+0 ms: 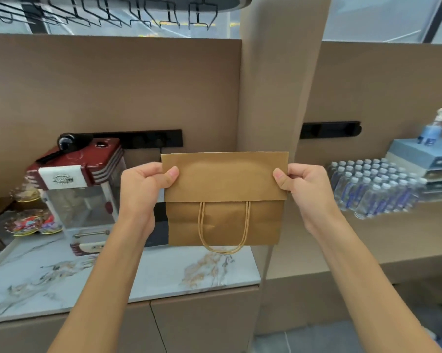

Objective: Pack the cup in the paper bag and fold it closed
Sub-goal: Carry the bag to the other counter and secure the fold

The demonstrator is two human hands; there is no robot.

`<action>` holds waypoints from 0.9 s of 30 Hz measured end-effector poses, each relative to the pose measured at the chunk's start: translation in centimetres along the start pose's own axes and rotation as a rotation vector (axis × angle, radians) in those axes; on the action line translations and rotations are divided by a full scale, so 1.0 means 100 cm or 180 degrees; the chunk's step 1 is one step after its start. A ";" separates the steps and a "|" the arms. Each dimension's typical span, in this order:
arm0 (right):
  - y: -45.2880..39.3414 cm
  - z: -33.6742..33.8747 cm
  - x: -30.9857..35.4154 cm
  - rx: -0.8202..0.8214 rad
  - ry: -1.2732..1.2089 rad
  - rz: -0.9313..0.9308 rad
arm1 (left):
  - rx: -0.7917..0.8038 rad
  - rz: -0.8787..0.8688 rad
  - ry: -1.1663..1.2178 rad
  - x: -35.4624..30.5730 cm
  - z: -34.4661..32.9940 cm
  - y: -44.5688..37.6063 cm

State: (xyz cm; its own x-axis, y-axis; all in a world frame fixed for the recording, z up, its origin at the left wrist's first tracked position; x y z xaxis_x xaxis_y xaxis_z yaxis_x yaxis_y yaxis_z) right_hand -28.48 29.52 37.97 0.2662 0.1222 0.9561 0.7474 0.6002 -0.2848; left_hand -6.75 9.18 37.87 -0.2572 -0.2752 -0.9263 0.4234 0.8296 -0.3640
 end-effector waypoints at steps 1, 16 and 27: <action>0.005 0.008 0.002 -0.0026 0.0001 0.0005 | 0.0045 -0.0018 0.0010 -0.001 -0.006 0.006; 0.029 0.135 -0.001 -0.0054 0.0076 -0.0018 | 0.0286 0.0061 0.0190 -0.012 -0.117 0.068; 0.000 0.275 -0.027 0.0071 0.0051 -0.0087 | 0.0150 0.0148 0.0225 -0.001 -0.258 0.109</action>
State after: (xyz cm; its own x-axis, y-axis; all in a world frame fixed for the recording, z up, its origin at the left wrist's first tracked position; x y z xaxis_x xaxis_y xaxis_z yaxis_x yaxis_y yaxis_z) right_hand -45.95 50.87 37.24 0.2557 0.0929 0.9623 0.7408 0.6207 -0.2567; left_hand -24.49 30.74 36.48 -0.2963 -0.2005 -0.9338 0.4762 0.8165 -0.3264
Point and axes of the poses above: each hand's wrist, its own y-axis away from the middle knuckle, its own z-axis out of the back of the hand, x = y × z, the point moved 5 cm from there along -y, towards the middle knuckle, and after that the axes turned 3 degrees about -z, right-handed, at the moved point
